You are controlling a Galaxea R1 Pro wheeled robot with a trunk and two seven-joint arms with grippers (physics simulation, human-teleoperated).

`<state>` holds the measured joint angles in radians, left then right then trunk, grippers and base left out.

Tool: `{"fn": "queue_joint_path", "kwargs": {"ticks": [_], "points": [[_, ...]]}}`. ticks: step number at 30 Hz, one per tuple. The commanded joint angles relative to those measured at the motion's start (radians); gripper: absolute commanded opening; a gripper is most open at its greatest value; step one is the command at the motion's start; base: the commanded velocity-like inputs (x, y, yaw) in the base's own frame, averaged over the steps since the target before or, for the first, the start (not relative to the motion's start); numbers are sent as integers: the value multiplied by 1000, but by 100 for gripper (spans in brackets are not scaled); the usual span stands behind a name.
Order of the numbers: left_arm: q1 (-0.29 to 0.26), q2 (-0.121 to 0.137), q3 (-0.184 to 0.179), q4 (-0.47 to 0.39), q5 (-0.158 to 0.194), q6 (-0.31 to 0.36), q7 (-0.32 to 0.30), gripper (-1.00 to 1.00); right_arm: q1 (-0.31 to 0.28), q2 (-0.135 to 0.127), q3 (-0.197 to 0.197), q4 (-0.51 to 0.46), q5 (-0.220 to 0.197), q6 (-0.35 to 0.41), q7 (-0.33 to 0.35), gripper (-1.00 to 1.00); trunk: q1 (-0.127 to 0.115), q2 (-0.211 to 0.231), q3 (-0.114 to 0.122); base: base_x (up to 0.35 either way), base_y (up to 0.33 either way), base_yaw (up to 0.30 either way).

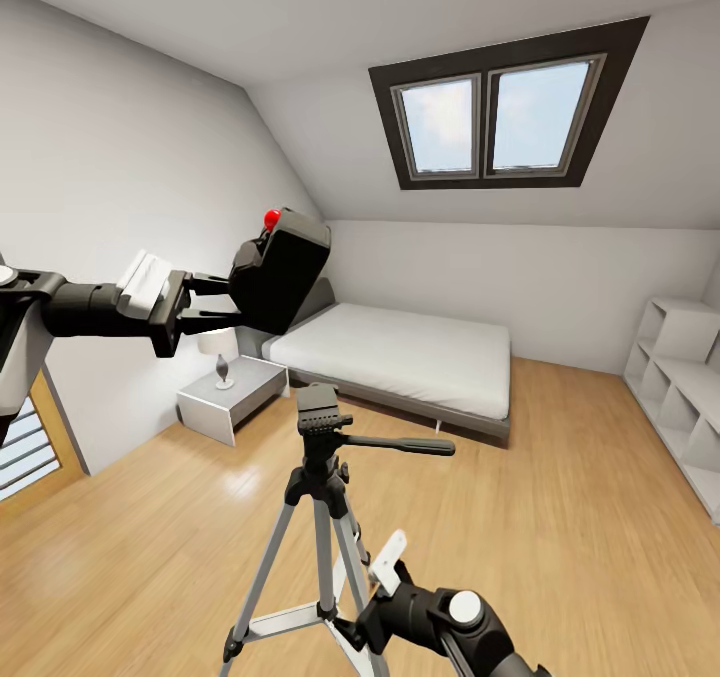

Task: Attach the digital camera to the camera tripod in the bedroom.

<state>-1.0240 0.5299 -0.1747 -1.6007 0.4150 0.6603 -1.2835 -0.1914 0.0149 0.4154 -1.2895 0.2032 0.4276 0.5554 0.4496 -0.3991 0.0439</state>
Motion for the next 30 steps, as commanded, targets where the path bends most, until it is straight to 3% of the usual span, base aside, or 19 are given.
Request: {"fn": "queue_joint_path", "kwargs": {"ticks": [1,12,30], "points": [[-1,1,-2,0,5,7,-2,-100,0,0,2,-1,10,1,6,100,0,-1,0,0,0,0],[-3,1,-3,-3,5,6,-8,-100,0,0,12,2,10,-5,6,100,0,-1,0,0,0,0],[-25,9,-4,-7,2,-1,-114,-100,0,0,8,5,7,-6,5,100,0,-1,0,0,0,0]]}}
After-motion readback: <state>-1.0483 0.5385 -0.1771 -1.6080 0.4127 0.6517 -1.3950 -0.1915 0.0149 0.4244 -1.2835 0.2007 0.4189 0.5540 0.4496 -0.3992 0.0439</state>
